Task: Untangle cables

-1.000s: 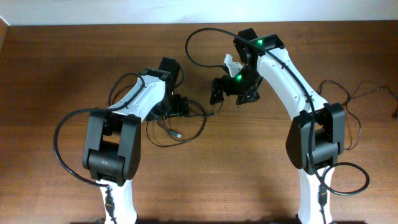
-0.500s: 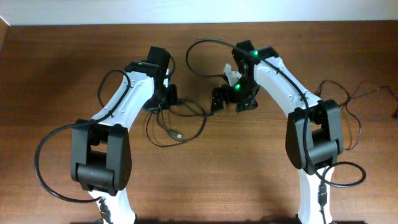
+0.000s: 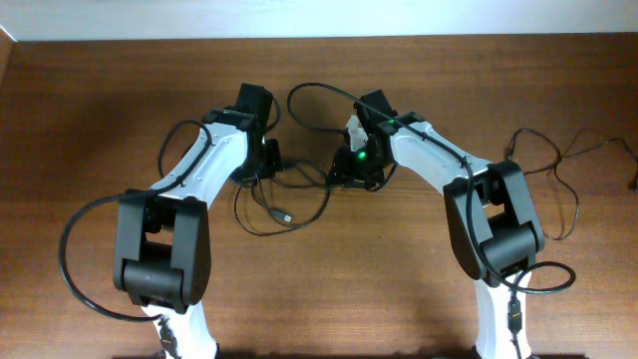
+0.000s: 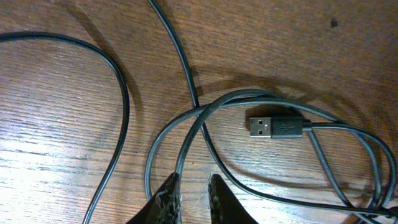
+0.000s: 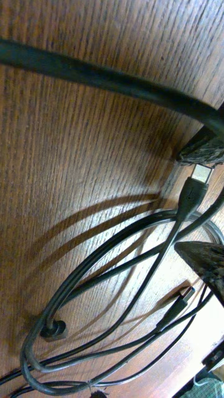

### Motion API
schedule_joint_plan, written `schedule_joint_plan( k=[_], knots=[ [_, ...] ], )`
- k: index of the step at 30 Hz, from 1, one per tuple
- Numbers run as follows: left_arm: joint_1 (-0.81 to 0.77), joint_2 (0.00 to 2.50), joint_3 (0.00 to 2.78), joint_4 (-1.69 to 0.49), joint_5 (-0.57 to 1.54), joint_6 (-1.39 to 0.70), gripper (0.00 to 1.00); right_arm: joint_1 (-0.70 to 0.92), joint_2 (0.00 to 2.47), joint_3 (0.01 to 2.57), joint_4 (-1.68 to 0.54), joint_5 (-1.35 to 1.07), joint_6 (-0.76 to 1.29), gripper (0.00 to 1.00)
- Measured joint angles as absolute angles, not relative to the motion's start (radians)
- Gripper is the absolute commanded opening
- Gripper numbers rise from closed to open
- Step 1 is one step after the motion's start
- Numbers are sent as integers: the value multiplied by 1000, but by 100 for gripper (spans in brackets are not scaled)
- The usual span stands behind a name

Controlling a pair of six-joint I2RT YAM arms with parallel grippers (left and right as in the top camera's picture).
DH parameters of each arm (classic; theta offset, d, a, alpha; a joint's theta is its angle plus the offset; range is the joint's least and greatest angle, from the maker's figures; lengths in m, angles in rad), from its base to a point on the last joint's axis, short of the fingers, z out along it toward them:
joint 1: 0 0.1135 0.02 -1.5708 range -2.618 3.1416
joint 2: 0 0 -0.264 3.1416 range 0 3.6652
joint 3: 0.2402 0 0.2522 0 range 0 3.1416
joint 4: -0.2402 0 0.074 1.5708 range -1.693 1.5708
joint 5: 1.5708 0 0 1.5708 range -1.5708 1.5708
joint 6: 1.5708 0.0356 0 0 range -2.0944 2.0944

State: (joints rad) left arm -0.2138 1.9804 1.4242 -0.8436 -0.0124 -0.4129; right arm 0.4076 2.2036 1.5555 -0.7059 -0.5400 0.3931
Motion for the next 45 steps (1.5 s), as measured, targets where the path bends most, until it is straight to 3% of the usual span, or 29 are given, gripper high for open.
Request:
schedule_joint_plan(
  k=[2,4,13,17,21,24,25,26,27,28,33,39,45],
  knots=[
    [-214,1980,1407,-832,-12,-413,21,408,2204,1555,-706,-540,394,40],
    [-214,1980,1401,-829,-16,-413,23,408,2204,1555,-706,-540,395,48],
    [-217,1980,1399,-824,-73,-416,36,397,2201,1554,-653,-479,407,44],
    [-223,1980,1399,-826,-80,-416,29,396,2191,1556,-641,-383,408,47],
    [-223,1980,1399,-841,-80,-420,31,395,2188,1558,-645,-337,410,30],
    [-223,1980,1395,-839,-80,-420,34,392,2189,1557,-658,-312,405,9],
    [-223,1980,1384,-825,-80,-420,34,392,2189,1557,-661,-303,408,8],
    [-223,1980,1371,-812,-80,-420,26,392,2189,1556,-664,-295,408,8],
    [-223,1980,1361,-804,-80,-420,2,392,2189,1555,-667,-293,410,4],
    [-223,1980,1356,-801,-79,-420,0,392,2189,1555,-670,-293,410,4],
    [-223,1980,1355,-789,15,-372,0,377,2189,1552,-682,-412,360,4],
    [-139,1980,1356,-783,287,-283,0,235,2190,1552,-719,-916,224,4],
    [-120,1980,1356,-780,434,-235,0,284,2190,1552,-795,-976,202,4]
  ],
)
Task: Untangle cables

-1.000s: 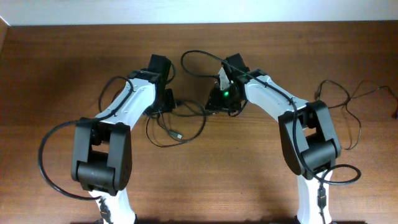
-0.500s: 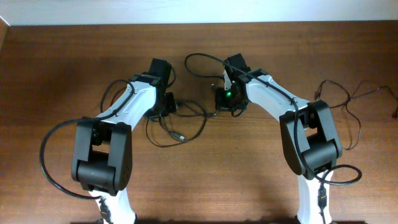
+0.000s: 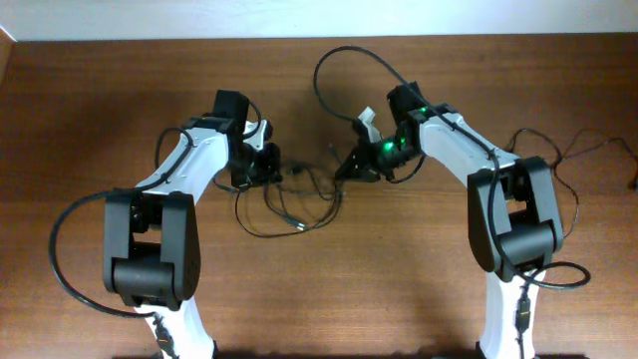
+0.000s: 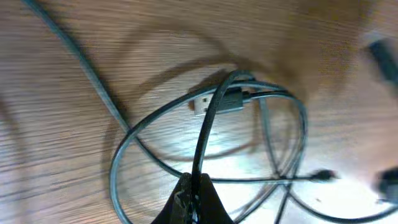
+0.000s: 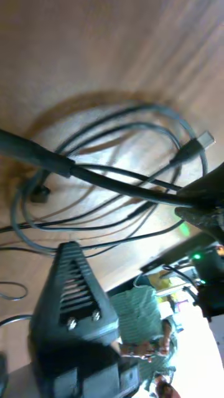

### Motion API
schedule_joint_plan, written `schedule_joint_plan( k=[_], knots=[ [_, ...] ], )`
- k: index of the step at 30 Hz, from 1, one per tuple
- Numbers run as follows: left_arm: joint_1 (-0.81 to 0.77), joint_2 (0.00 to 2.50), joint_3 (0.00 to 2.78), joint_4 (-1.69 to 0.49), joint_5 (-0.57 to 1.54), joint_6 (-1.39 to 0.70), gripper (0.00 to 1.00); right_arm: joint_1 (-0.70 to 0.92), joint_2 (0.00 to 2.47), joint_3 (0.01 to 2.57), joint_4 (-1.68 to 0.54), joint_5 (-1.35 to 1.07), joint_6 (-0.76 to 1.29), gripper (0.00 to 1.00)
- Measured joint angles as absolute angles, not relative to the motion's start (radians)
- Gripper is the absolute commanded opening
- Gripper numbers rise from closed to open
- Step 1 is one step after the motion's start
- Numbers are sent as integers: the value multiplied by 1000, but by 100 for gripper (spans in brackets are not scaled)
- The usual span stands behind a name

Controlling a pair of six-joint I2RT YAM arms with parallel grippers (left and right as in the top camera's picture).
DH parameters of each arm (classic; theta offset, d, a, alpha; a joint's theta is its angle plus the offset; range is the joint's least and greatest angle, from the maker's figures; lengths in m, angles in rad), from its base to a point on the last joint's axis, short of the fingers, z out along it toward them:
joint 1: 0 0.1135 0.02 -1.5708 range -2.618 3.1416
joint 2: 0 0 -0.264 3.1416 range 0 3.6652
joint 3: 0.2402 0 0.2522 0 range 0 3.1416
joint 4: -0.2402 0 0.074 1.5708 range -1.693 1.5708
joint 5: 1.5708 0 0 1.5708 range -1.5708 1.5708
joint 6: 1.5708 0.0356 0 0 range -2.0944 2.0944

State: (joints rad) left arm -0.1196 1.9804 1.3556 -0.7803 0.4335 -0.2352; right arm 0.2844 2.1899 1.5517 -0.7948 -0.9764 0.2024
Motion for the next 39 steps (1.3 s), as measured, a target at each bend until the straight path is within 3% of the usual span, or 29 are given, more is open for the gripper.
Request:
schedule_joint_plan(
  k=[6,10,19,26,33,34,36,37,39],
  knots=[
    [-79,1980,1356,-777,661,-102,0,352,2190,1551,-825,-906,202,4],
    [-77,1980,1356,-777,701,-75,0,401,2190,1551,-831,-865,202,4],
    [-77,1980,1356,-776,649,-72,0,419,2159,1551,-839,-861,145,4],
    [-77,1980,1356,-773,564,-132,0,444,2141,1550,-1015,-856,-16,4],
    [-77,1980,1356,-773,569,-136,0,529,2141,1550,-987,-768,83,5],
    [-77,1980,1356,-773,569,-136,0,538,2141,1550,-982,-746,101,25],
    [-77,1980,1356,-773,569,-136,0,551,2141,1550,-972,-707,137,50],
    [-77,1980,1356,-773,569,-136,0,553,2141,1550,-965,-695,139,60],
    [-77,1980,1356,-773,569,-136,0,554,2141,1550,-963,-662,157,70]
  ],
)
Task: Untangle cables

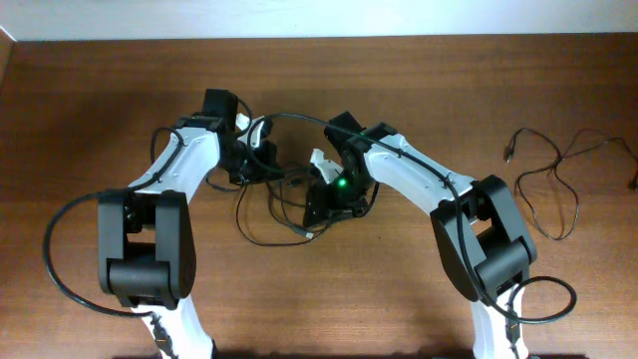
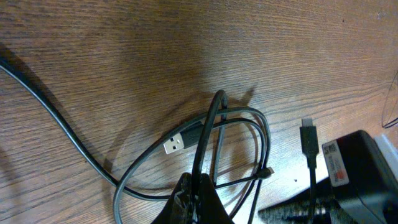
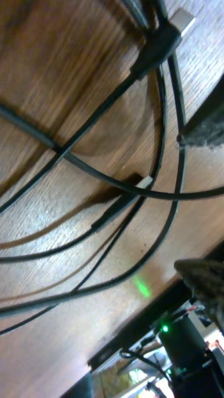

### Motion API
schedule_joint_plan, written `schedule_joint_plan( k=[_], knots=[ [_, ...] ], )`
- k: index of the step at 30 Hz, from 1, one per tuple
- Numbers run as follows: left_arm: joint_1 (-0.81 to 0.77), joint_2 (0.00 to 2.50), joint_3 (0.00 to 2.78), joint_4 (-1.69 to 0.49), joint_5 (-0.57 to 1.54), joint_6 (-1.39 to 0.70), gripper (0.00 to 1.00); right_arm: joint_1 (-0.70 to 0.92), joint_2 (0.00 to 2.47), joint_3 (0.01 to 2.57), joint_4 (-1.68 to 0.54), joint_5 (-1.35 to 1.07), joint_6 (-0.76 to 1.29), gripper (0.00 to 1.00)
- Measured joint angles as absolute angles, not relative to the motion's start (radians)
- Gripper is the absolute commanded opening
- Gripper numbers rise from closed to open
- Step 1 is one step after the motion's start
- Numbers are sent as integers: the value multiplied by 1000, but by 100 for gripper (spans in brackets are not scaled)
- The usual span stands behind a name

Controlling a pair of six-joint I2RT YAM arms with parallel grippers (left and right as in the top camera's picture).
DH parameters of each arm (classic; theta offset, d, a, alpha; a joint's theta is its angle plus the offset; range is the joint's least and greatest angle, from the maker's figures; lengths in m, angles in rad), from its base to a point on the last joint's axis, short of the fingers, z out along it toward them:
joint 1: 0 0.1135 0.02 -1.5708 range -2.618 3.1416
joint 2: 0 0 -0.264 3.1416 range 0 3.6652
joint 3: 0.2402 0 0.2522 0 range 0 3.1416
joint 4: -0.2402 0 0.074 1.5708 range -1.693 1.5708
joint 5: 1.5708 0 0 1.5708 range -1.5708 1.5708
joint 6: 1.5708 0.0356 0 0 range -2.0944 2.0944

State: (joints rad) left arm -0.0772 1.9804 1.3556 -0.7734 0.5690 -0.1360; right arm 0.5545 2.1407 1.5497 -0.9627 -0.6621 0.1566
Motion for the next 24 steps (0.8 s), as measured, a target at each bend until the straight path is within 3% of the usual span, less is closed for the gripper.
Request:
schedule_joint_plan(
  k=[11,18,24],
  knots=[
    [-77,1980,1356,-773,569,-136,0,554,2141,1546,-859,-347,285,75],
    [-77,1980,1356,-773,569,-136,0,512,2119,1588,-881,-640,126,81],
    [-77,1980,1356,-773,569,-136,0,511,2117,1588,-882,-652,59,86]
  ],
)
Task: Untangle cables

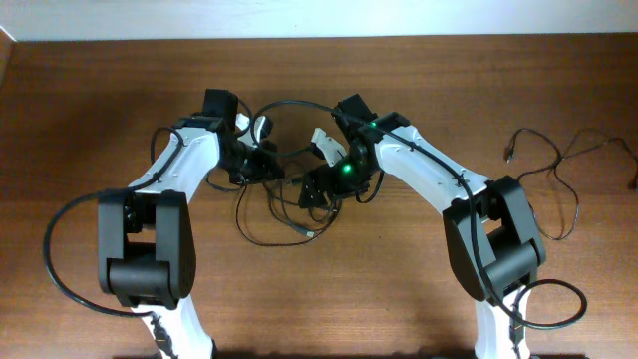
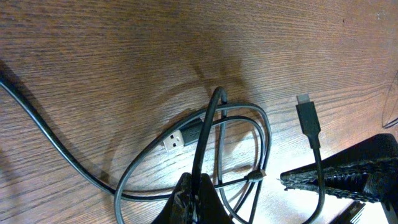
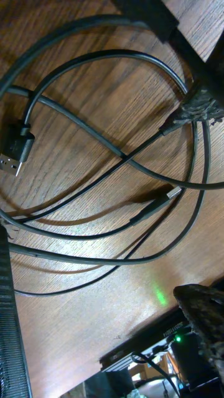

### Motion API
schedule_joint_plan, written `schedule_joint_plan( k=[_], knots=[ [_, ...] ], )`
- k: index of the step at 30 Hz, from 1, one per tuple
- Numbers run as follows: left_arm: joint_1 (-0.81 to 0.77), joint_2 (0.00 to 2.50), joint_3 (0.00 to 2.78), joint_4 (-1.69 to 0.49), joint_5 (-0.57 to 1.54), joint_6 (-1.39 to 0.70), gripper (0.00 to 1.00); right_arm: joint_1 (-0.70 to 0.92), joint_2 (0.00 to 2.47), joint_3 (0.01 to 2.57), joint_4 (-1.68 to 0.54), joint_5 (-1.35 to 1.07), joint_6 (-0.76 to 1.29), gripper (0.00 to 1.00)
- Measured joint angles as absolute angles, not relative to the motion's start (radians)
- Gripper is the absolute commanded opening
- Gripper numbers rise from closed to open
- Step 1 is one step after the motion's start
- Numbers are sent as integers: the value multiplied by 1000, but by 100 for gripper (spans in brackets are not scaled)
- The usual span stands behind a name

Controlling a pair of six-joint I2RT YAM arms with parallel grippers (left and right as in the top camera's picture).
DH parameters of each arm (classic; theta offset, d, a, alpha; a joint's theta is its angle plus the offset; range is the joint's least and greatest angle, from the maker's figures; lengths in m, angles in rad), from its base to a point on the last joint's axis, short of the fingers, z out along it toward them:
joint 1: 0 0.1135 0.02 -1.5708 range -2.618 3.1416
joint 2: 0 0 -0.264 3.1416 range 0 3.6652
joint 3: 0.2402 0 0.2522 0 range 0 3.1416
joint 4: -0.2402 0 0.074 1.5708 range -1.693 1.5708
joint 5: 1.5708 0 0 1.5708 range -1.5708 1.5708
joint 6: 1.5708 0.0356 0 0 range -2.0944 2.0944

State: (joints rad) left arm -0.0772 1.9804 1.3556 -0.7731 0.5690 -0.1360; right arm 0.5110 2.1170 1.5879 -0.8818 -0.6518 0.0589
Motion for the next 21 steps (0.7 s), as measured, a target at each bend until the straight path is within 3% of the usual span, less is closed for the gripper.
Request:
schedule_joint_plan(
  k=[3,11,16,18,21],
  knots=[
    [-77,1980,1356,-773,569,-136,0,511,2117,1588,-883,-569,82,93],
    [-77,1980,1356,-773,569,-136,0,511,2117,1588,-923,-152,337,99],
    [-77,1980,1356,-773,569,-136,0,511,2117,1588,-882,-143,367,99],
    [-77,1980,1356,-773,569,-136,0,511,2117,1588,-865,-185,368,93],
    [-77,1980,1356,-773,569,-136,0,511,2117,1588,-860,-258,360,93]
  ],
)
